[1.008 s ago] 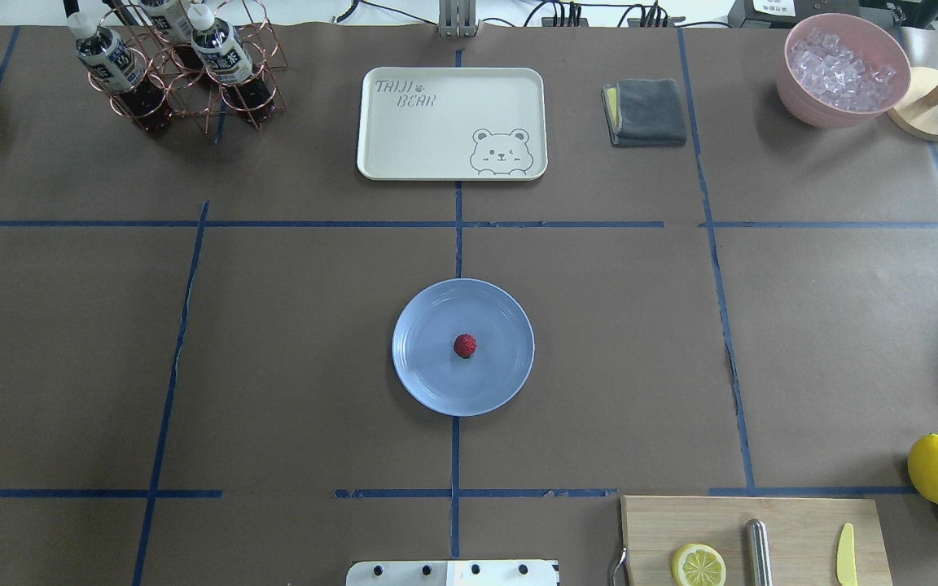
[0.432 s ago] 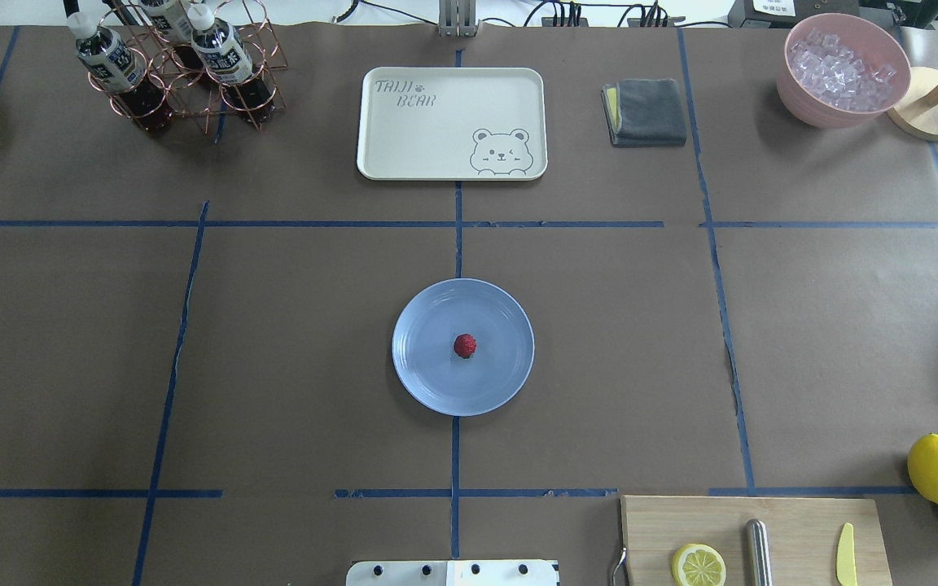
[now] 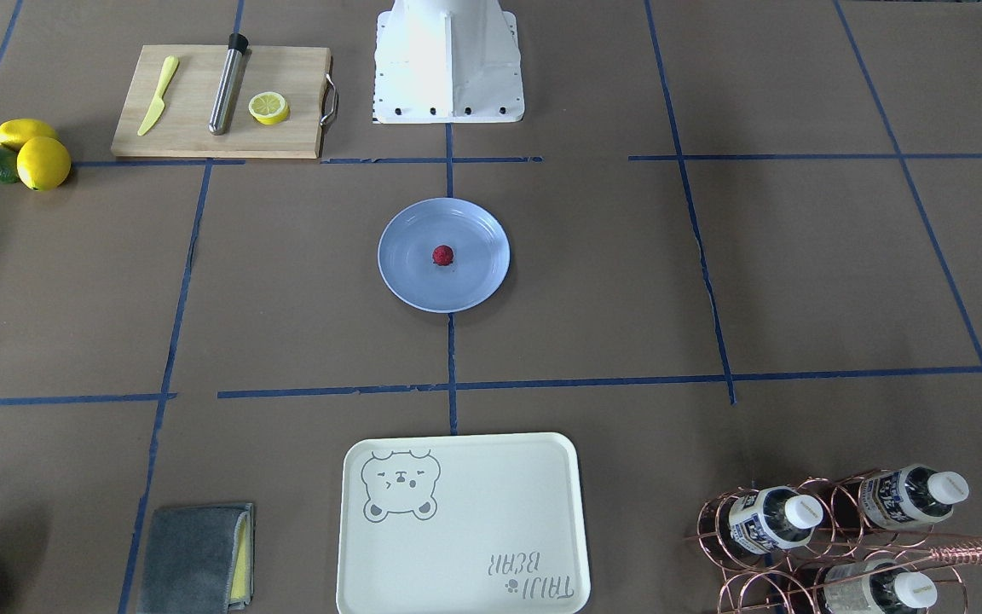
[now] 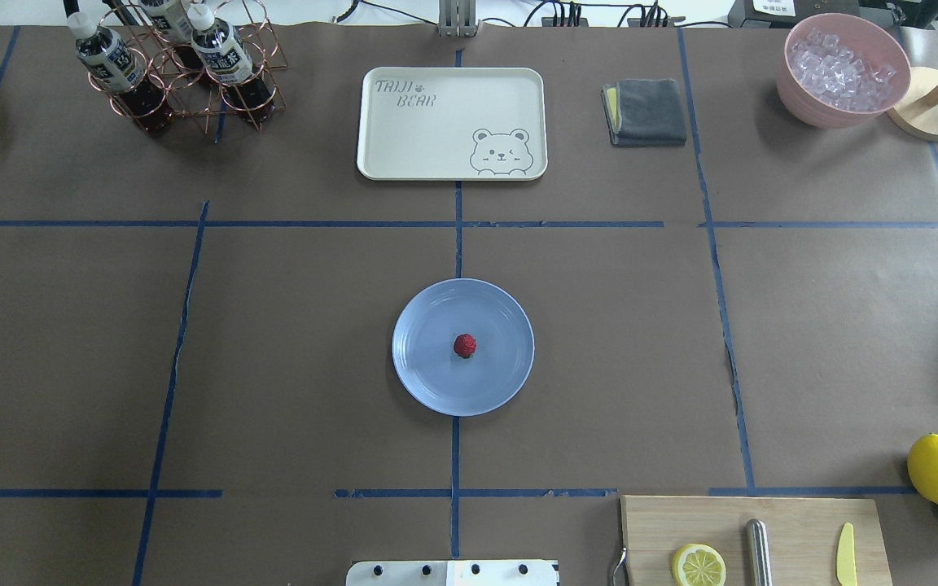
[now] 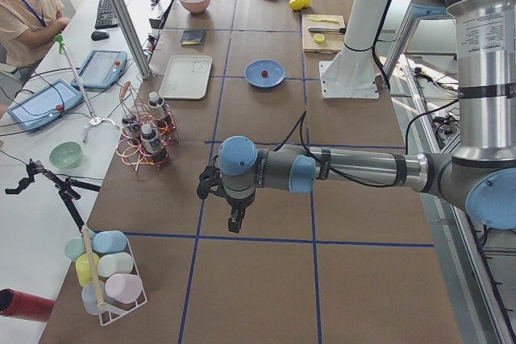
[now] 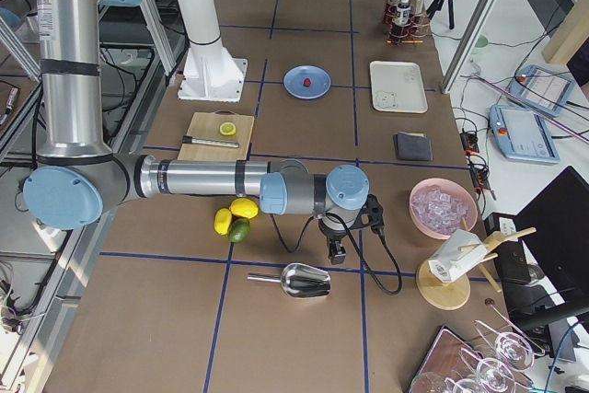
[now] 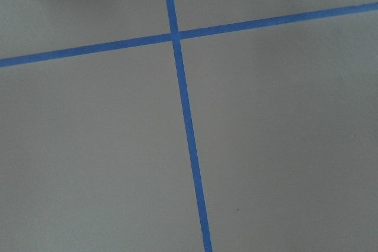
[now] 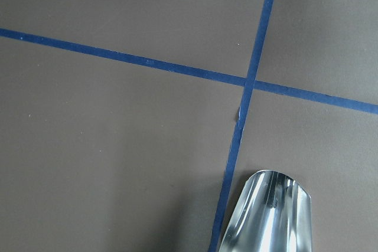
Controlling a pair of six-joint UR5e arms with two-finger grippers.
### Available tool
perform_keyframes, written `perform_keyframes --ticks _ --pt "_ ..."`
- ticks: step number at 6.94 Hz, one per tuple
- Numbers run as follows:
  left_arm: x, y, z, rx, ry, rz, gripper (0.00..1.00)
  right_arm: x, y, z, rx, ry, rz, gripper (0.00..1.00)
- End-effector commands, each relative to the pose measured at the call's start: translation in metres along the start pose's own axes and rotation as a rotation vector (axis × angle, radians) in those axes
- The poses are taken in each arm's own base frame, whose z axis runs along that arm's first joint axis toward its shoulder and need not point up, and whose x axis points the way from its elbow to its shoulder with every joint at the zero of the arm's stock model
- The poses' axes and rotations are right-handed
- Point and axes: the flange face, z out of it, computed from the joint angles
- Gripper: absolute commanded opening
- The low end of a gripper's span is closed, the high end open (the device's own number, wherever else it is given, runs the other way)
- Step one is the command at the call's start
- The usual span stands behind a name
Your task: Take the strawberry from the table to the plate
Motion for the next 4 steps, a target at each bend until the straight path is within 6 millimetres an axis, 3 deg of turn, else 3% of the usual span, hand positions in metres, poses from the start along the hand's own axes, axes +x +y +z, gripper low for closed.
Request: perform_keyframes --ticks 1,4 --pt "0.003 0.0 -0.003 0.01 0.039 -0.001 1.0 -0.003 -0.002 0.003 -0.018 0.002 0.067 1.0" --pt "-0.009 0.01 0.009 -0.015 0.034 -0.028 1.0 -0.007 -0.008 0.0 -0.01 0.004 0.14 1.0"
